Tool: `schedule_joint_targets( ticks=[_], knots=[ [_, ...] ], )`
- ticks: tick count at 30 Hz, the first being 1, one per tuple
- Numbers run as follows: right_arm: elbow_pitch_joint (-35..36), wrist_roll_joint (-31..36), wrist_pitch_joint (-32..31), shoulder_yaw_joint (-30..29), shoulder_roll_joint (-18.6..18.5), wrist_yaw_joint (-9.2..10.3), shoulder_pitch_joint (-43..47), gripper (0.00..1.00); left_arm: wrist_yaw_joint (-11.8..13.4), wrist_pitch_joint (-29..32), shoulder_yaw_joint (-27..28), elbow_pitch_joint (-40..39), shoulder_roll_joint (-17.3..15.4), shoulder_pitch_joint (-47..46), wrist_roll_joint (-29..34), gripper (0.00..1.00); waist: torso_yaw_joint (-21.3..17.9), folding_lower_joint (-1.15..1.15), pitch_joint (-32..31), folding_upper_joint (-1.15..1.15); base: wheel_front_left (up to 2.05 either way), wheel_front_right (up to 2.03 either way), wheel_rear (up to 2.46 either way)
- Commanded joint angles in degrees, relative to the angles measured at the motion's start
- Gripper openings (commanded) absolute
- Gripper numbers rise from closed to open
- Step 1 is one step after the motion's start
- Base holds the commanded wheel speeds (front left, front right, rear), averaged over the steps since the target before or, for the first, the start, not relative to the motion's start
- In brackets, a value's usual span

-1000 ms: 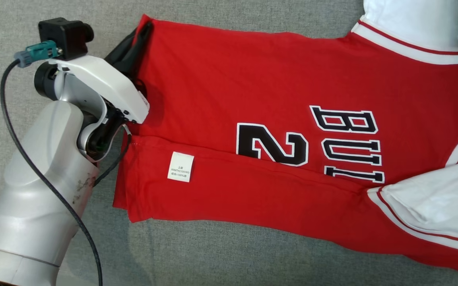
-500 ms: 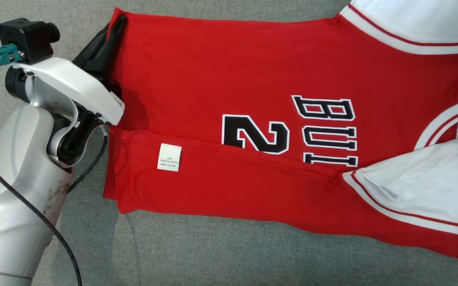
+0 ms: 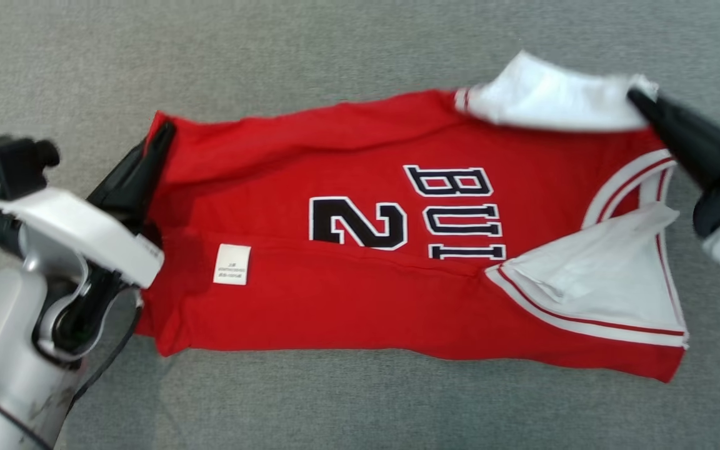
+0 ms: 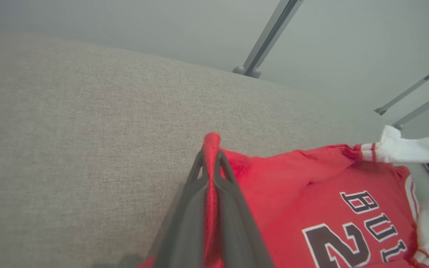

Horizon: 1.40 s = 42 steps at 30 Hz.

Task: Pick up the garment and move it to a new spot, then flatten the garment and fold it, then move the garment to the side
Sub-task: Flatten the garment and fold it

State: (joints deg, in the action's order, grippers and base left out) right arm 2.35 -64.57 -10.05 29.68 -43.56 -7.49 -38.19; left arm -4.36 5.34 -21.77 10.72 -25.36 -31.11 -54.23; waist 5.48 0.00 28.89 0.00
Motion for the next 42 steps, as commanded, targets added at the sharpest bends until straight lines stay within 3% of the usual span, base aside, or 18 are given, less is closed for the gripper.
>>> schedule_joint_targets(
  ticks=[1,9,17,18,19,20,21,22,27,34,42],
  knots=[
    [2.5,-0.9,0.3,-1.7,-0.2,0.00,4.0,0.00,0.9,0.0,1.4,-1.8,-1.3,2.3,-1.4,0.00,-1.4,0.00,-0.8,0.00,0.00,0.00,0.00],
    [12.2,-2.4,2.2,-11.3,2.8,0.00,23.1,0.00,2.9,0.2,5.8,-9.2,-4.1,10.5,-6.3,0.00,-3.0,0.00,-1.8,0.00,0.00,0.00,0.00],
    [14.0,-1.0,2.0,-16.4,10.6,0.00,36.1,0.00,3.4,0.2,6.7,-8.4,-4.4,16.1,-8.6,0.00,-4.2,0.00,-2.3,0.00,0.00,0.00,0.00],
    [13.5,-0.5,1.7,-16.7,11.6,0.00,36.9,0.00,3.4,-0.1,6.7,-7.8,-4.1,16.4,-8.7,0.04,-4.2,0.00,-2.3,0.00,0.00,0.00,0.00],
    [12.7,-0.1,1.5,-16.9,12.6,0.00,37.4,0.00,3.5,-0.2,6.6,-7.1,-3.9,16.6,-8.6,0.35,-4.2,0.00,-2.3,0.00,0.00,0.00,0.00],
    [12.2,0.5,1.5,-17.1,13.3,0.00,37.6,0.14,3.5,-0.5,6.4,-6.5,-3.8,16.7,-8.1,0.90,-4.2,0.00,-2.4,0.00,0.00,0.00,0.00],
    [11.7,1.1,1.7,-17.4,14.2,0.00,37.8,0.44,3.4,-0.9,6.1,-5.9,-3.6,16.7,-7.8,1.00,-4.2,0.00,-2.4,0.00,0.00,0.00,0.00],
    [11.1,1.8,2.0,-17.6,15.0,0.00,37.9,1.00,3.3,-1.4,5.9,-5.5,-3.3,16.7,-7.4,1.00,-4.2,0.00,-2.4,0.00,0.00,0.00,0.00],
    [10.2,4.9,4.9,-18.7,17.9,0.00,37.8,1.00,4.6,-6.6,6.2,-5.0,-2.3,17.1,-3.9,1.00,-4.1,0.00,-3.0,0.00,0.00,0.00,0.00],
    [10.0,15.3,16.1,-24.5,21.8,0.00,36.0,1.00,11.0,-18.3,8.5,-8.5,-0.6,18.3,5.3,1.00,-4.5,0.00,-5.1,0.00,0.00,0.00,0.00],
    [8.0,26.2,20.1,-28.7,26.1,0.00,33.5,1.00,13.1,-20.4,12.8,-14.5,2.9,19.7,14.9,1.00,-4.2,0.00,-7.8,0.00,0.00,0.00,0.00]
  ],
)
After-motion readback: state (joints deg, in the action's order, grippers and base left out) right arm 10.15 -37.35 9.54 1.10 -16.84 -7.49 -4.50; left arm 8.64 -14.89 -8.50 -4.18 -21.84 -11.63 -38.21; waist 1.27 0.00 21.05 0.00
